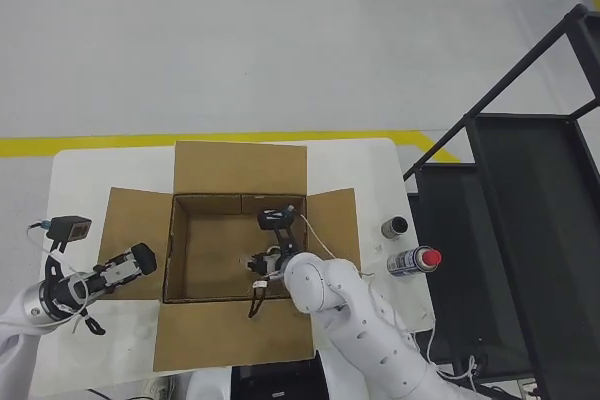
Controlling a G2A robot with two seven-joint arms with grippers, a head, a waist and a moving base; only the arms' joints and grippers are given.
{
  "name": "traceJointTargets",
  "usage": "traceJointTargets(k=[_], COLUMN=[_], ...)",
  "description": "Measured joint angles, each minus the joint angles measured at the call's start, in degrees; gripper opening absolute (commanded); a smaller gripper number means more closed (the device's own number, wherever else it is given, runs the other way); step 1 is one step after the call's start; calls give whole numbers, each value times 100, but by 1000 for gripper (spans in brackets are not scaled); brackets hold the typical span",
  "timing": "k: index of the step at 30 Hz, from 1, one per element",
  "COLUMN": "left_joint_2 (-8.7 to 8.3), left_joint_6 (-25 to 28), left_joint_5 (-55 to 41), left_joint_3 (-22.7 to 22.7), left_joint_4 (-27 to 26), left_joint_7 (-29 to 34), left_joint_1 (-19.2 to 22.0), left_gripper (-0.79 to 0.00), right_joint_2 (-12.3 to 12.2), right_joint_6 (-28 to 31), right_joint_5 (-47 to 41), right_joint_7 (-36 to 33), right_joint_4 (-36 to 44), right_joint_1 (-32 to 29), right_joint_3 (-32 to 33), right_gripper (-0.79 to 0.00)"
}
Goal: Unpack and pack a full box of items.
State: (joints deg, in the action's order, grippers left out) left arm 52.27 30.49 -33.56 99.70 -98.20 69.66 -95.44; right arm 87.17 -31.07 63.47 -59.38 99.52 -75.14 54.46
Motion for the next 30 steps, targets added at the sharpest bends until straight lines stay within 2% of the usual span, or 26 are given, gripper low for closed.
traceJointTargets(k=[4, 5, 7, 9, 10, 11, 14, 17, 22, 30], left_joint_2=[0, 0, 0, 0, 0, 0, 0, 0, 0, 0], left_joint_6=[0, 0, 0, 0, 0, 0, 0, 0, 0, 0], left_joint_5=[0, 0, 0, 0, 0, 0, 0, 0, 0, 0], left_joint_3=[0, 0, 0, 0, 0, 0, 0, 0, 0, 0], left_joint_4=[0, 0, 0, 0, 0, 0, 0, 0, 0, 0], left_joint_7=[0, 0, 0, 0, 0, 0, 0, 0, 0, 0], left_joint_1=[0, 0, 0, 0, 0, 0, 0, 0, 0, 0], left_gripper=[0, 0, 0, 0, 0, 0, 0, 0, 0, 0], right_joint_2=[70, 82, 98, 116, 123, 132, 150, 171, 227, 373], right_joint_6=[-386, -458, -540, -653, -707, -792, -1059, -1359, -1724, -2101], right_joint_5=[-186, -214, -239, -260, -265, -254, -71, 169, 294, 396], right_joint_7=[-240, -285, -346, -359, -343, -299, -130, 101, 341, 719], right_joint_4=[-349, -441, -562, -682, -721, -763, -824, -859, -1035, -1474], right_joint_1=[375, 441, 525, 597, 617, 635, 631, 541, 466, 607], right_joint_3=[-31, -40, -57, -73, -77, -83, -152, -278, -430, -644], right_gripper=[0, -58, -274, -397, -419, -434, -416, -446, -542, -563])
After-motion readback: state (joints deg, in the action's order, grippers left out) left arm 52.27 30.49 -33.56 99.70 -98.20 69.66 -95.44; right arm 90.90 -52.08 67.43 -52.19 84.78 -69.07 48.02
